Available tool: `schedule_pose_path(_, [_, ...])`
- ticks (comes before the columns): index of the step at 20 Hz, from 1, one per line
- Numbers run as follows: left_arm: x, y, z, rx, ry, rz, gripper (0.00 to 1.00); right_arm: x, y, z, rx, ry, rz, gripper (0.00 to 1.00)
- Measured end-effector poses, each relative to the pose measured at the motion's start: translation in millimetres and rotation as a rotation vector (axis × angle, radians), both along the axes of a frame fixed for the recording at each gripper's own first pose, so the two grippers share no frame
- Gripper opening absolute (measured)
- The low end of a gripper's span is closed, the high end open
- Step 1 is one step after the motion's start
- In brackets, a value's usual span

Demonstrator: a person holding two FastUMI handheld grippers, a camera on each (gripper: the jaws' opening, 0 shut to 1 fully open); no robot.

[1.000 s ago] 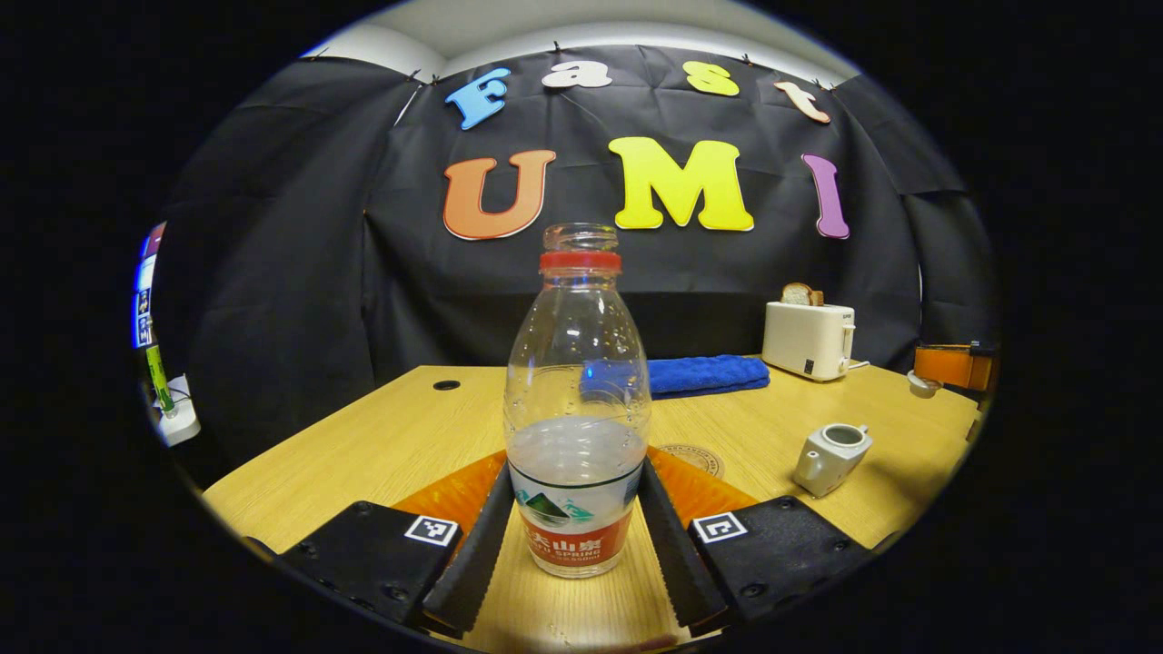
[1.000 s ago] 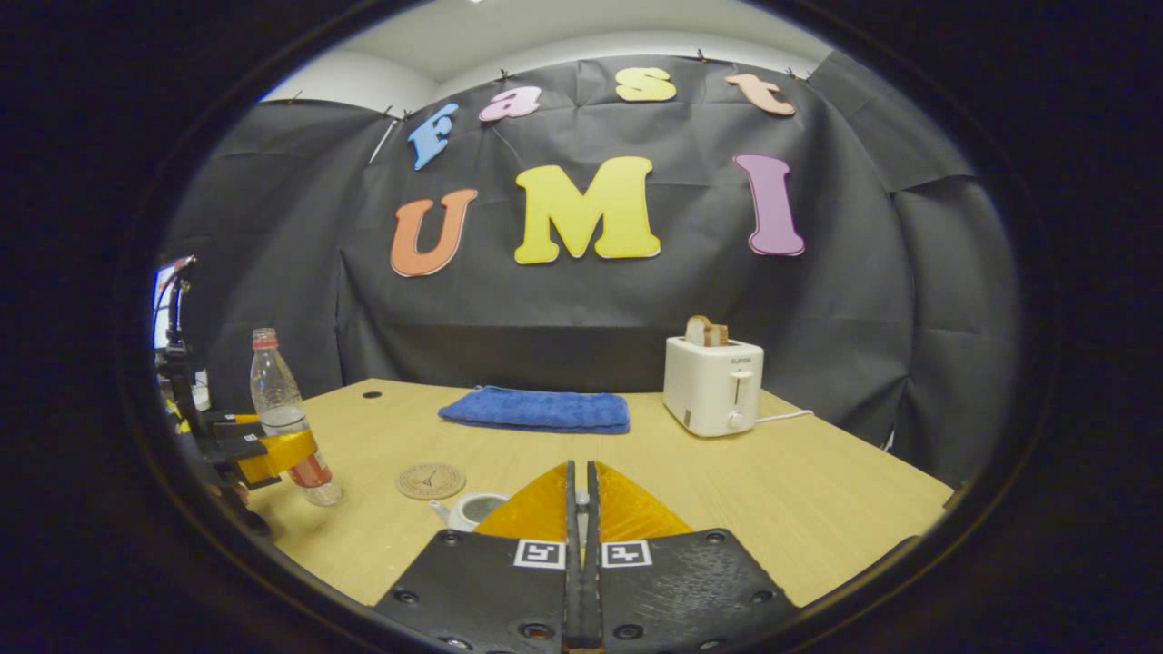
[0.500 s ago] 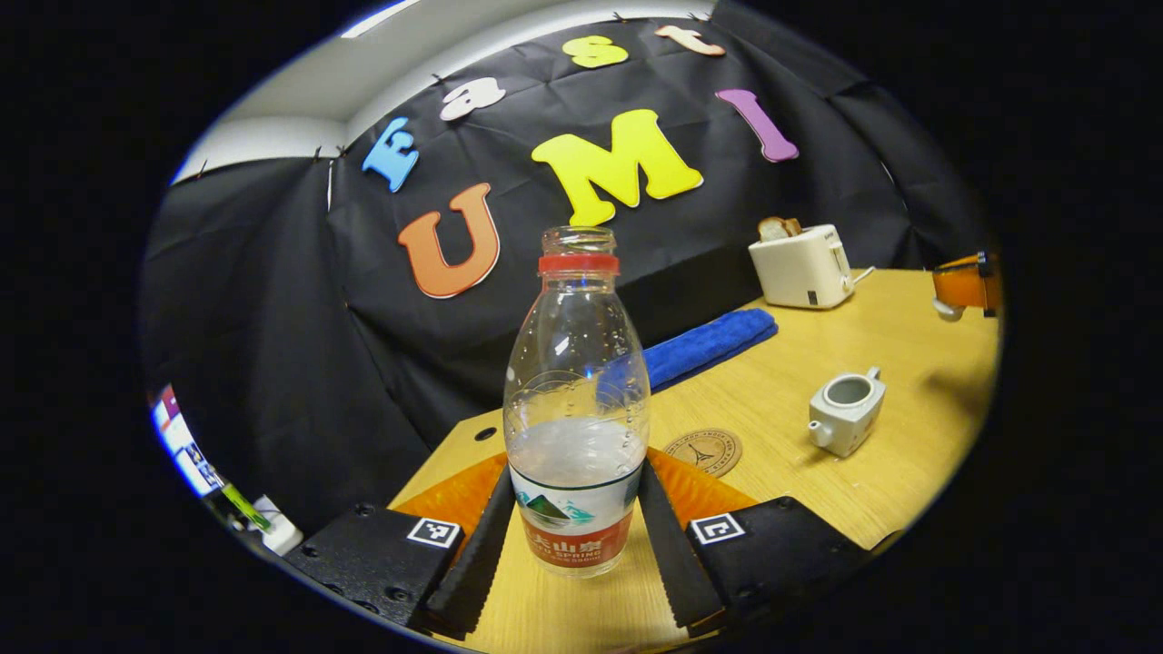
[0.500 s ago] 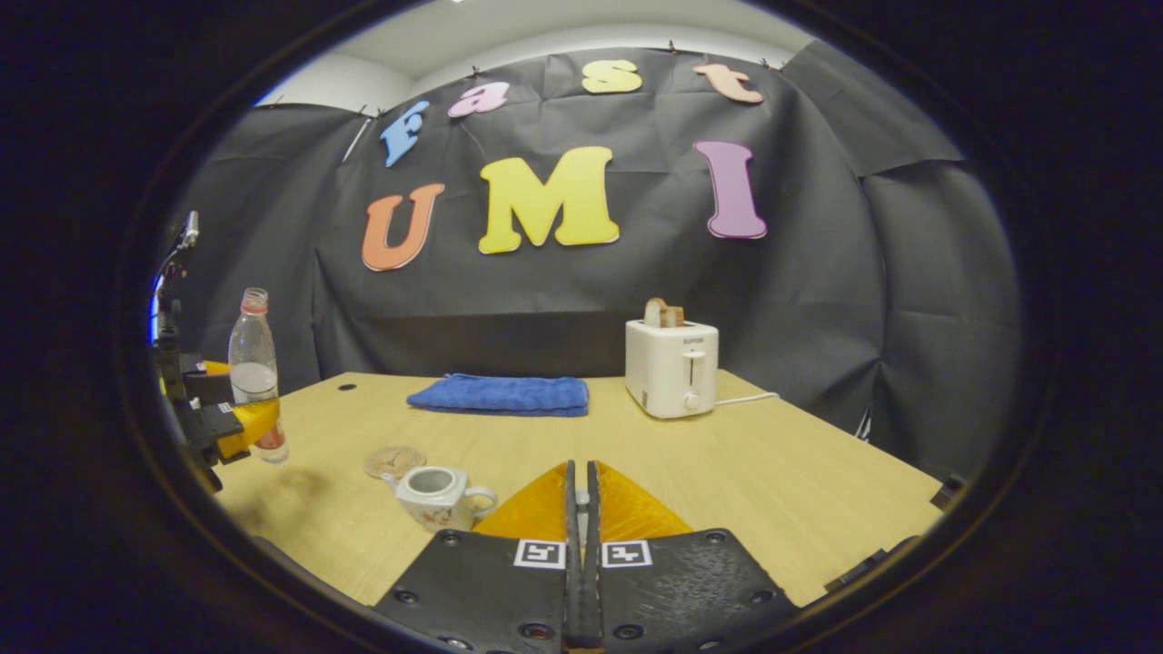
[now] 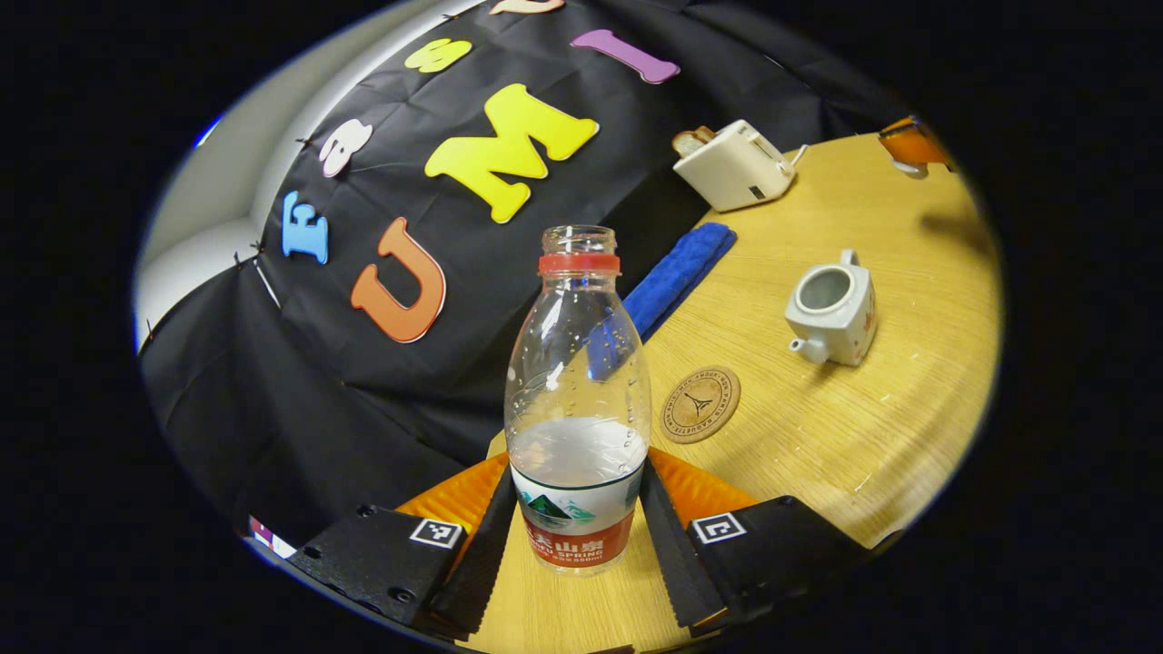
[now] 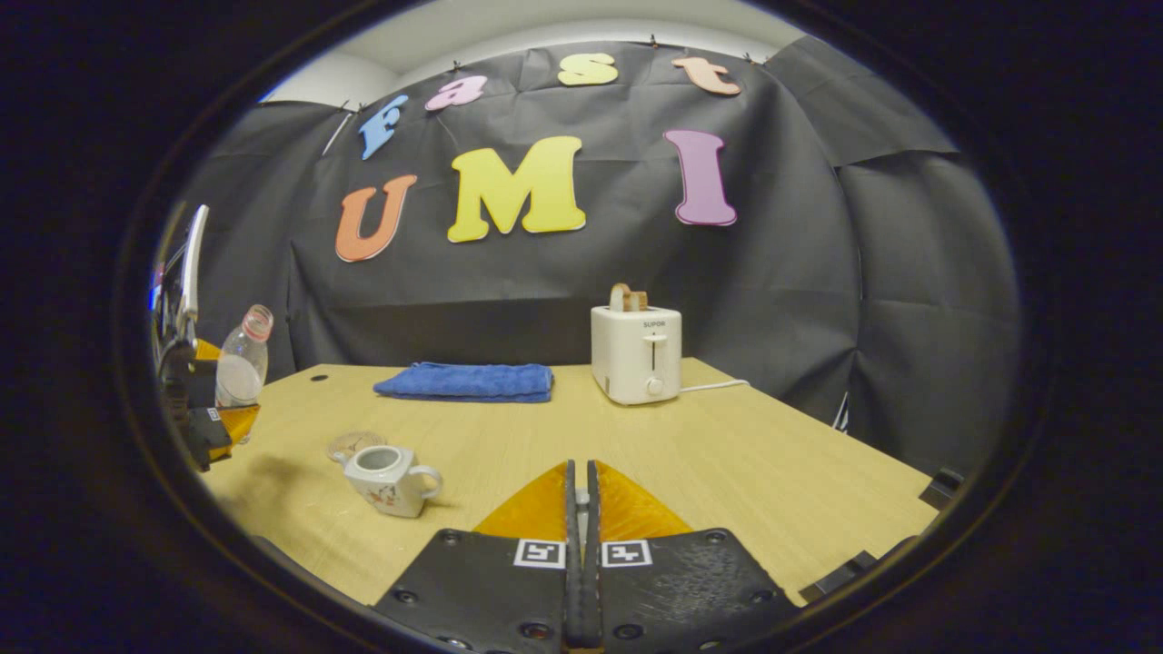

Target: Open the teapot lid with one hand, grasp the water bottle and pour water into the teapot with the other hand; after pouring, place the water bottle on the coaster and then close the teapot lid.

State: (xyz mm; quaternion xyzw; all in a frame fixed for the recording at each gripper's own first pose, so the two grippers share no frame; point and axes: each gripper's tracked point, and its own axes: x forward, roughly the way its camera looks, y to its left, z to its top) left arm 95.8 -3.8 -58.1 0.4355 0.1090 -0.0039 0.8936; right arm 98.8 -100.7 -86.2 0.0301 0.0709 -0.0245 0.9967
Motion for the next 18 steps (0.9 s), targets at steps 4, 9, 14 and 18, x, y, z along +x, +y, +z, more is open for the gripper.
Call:
schedule_pose_path(4, [5,-6,-4,0.148,0.03,-0.008,0.76,2,-3,1,-0.002,-0.003,0.002,0.0])
schedule_pose_path(9, [9,-11,-9,0.276,0.07,-0.011,0.76,3,0,-3,0.019,0.013,0.013,0.0])
schedule_pose_path(14, [13,-22,-19,0.468,0.122,-0.045,0.76,3,1,-1,0.015,0.006,0.036,0.0])
schedule_pose_path(18, [16,-31,-25,0.583,0.158,-0.07,0.76,3,-14,2,-0.023,0.002,-0.01,0.0])
